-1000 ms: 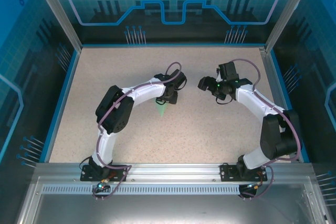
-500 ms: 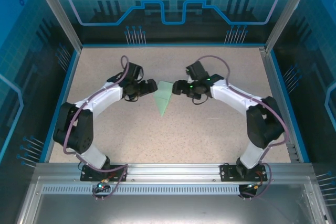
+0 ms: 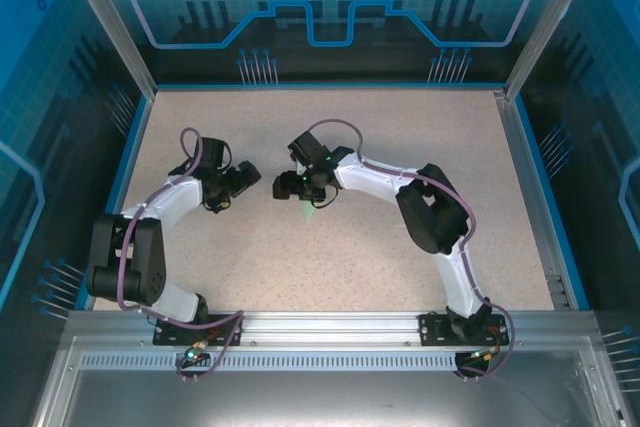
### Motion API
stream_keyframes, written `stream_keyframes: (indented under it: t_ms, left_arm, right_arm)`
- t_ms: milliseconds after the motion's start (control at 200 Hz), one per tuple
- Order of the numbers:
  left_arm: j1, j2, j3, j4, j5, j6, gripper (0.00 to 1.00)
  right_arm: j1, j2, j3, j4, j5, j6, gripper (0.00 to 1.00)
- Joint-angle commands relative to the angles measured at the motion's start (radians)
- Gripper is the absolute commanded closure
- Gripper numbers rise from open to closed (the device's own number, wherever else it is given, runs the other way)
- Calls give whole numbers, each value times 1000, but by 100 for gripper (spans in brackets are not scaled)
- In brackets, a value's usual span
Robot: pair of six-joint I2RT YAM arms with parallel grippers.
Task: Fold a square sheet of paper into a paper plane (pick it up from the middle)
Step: Move the paper to the center of the table.
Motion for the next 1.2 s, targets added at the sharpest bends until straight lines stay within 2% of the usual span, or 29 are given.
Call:
stream_keyframes:
  t_ms: [0,215,490,650,750,945,1055,1196]
  left_arm:
    - [8,-16,-1,29,44,-19,2]
    - [7,6,9,49,112,-13,2]
    - [-2,12,18,66,171,-3,2]
    - [-28,10,18,78,179,-6,1]
    - [-53,6,17,88,182,-16,1]
    - [-86,-10,-43,189,231,-94,1]
    - [-94,-4,-57,227,269,-119,1]
    - [-99,27,-57,265,330,-137,1]
  right_arm:
    - [-11,41,40,-66,-18,-15,27]
    - [-36,63,14,-128,-28,-120,30]
    - [-114,5,-111,-272,-141,-567,35]
    - [-158,-95,-166,-281,-163,-662,35]
    - [-163,-196,-194,-195,-125,-569,35]
    - [-147,-370,-426,183,15,-20,33]
    - [-134,-347,-430,193,44,38,33]
    - [-136,-271,-389,201,4,90,35]
